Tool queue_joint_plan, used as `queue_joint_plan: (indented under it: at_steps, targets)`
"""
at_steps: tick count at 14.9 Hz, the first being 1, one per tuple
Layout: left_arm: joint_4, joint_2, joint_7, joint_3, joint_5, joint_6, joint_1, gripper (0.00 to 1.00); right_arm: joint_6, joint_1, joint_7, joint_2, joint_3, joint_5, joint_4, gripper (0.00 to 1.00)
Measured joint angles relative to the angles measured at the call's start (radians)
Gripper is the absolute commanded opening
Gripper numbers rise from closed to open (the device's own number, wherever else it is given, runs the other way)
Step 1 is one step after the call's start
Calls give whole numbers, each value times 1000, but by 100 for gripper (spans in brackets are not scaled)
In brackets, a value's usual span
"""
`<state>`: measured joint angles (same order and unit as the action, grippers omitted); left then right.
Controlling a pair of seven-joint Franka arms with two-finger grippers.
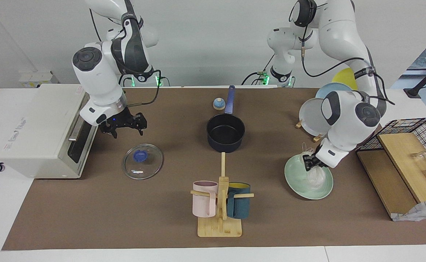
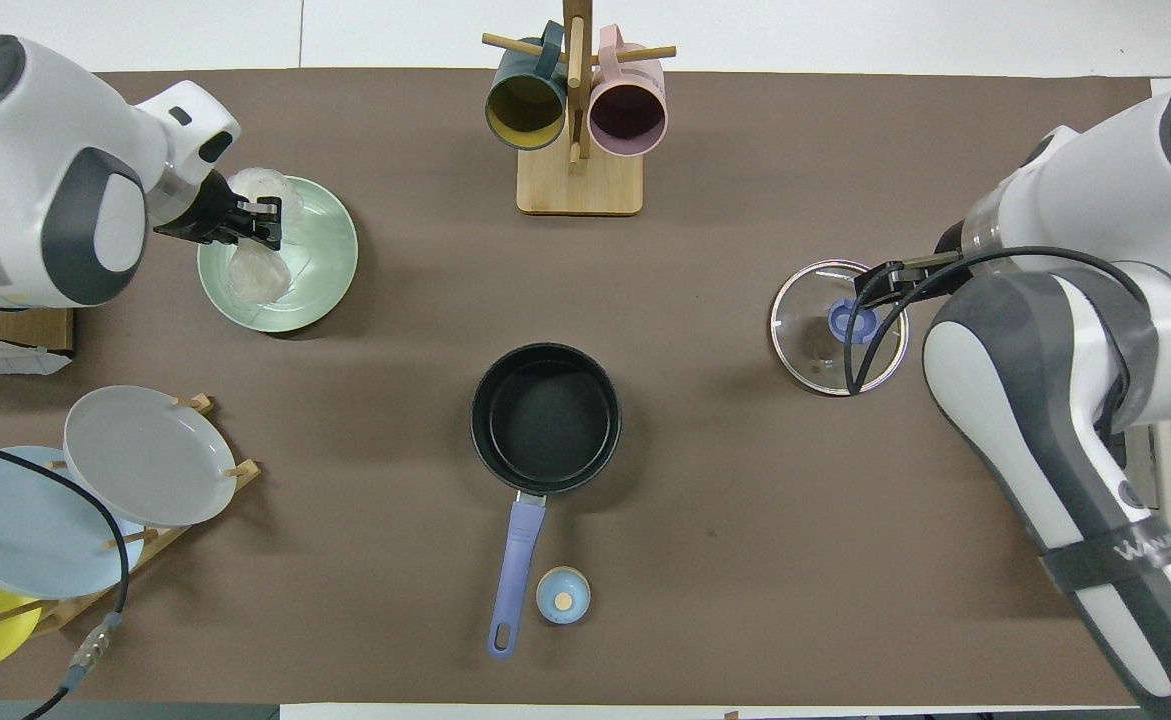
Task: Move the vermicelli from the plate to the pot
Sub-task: 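Carry the vermicelli over the pot while the right gripper grasps the glass lid, then lower the vermicelli into the black pot and open the left gripper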
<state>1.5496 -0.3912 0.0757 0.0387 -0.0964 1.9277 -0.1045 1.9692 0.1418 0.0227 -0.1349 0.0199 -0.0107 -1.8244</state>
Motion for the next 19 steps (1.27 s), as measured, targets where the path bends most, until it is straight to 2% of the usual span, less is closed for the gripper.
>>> queue_joint_plan:
  at_steps: [4,8,10,14,19]
  targets:
    - [-54,143,163,37,-29,-227,-40,0,123,1,15,-27,0,-2,-82,100]
    - [-43,245,370,59,-49,-331,-189,0,178,13,48,-57,0,-2,-113,100]
    - [16,270,451,62,-55,-305,-277,0,203,14,49,-88,0,-2,-117,100]
    - [231,299,564,64,-66,-115,-436,0,256,23,49,-158,0,-2,-118,100]
    - [375,276,582,62,-68,59,-481,0,258,23,49,-172,0,-2,-117,100]
